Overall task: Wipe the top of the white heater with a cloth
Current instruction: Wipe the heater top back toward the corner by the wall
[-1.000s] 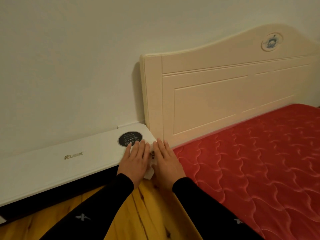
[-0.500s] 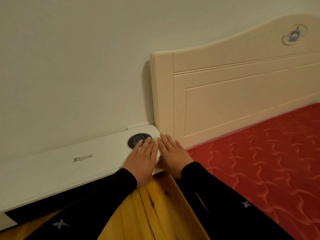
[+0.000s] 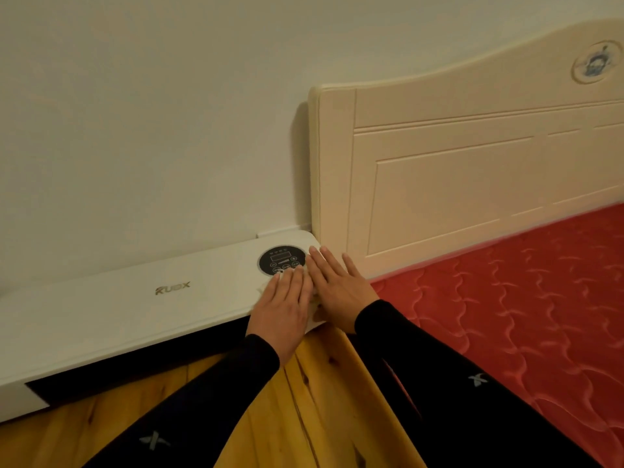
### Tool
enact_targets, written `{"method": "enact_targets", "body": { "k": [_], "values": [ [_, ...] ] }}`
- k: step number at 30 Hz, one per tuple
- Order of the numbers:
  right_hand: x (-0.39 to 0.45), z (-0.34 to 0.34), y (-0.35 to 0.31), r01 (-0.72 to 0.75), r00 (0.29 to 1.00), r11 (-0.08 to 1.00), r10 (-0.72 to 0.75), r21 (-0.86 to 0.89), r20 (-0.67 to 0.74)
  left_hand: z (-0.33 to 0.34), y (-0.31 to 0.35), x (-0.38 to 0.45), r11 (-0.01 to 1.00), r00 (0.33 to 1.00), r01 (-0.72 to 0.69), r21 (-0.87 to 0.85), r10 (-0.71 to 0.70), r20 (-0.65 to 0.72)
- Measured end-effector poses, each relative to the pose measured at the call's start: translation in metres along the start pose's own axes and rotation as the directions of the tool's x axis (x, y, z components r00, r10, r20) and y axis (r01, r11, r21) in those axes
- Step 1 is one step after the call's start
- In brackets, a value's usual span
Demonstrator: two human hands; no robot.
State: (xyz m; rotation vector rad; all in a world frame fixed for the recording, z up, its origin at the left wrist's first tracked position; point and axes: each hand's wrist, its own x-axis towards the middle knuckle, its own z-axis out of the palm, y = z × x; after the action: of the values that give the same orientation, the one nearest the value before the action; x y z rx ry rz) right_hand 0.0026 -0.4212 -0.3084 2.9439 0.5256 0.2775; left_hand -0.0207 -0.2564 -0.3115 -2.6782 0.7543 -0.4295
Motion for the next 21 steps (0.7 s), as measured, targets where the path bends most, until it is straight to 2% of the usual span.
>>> {"method": "enact_targets", "body": {
  "k": [8, 14, 17, 21],
  "values": [
    [0.008, 0.0, -0.046, -0.045, 0.998, 0.999, 0.044, -0.017, -0.035, 0.0, -0.029, -0.03, 0.999, 0.999, -0.01, 0.047, 0.008, 0.036],
    [0.01, 0.001, -0.072, -0.034, 0.997, 0.998, 0.03, -0.062, -0.067, 0.007, -0.046, -0.047, 0.996, 0.999, 0.009, 0.087, -0.012, 0.041],
    [0.013, 0.0, -0.082, -0.037, 0.997, 0.999, 0.035, -0.028, -0.073, 0.01, -0.053, -0.054, 0.994, 0.999, 0.003, 0.112, -0.007, 0.041],
    [0.02, 0.001, -0.107, 0.016, 0.996, 0.999, -0.018, -0.028, -0.083, 0.013, -0.069, -0.075, 0.993, 0.997, 0.045, 0.111, -0.052, 0.06]
  ]
}}
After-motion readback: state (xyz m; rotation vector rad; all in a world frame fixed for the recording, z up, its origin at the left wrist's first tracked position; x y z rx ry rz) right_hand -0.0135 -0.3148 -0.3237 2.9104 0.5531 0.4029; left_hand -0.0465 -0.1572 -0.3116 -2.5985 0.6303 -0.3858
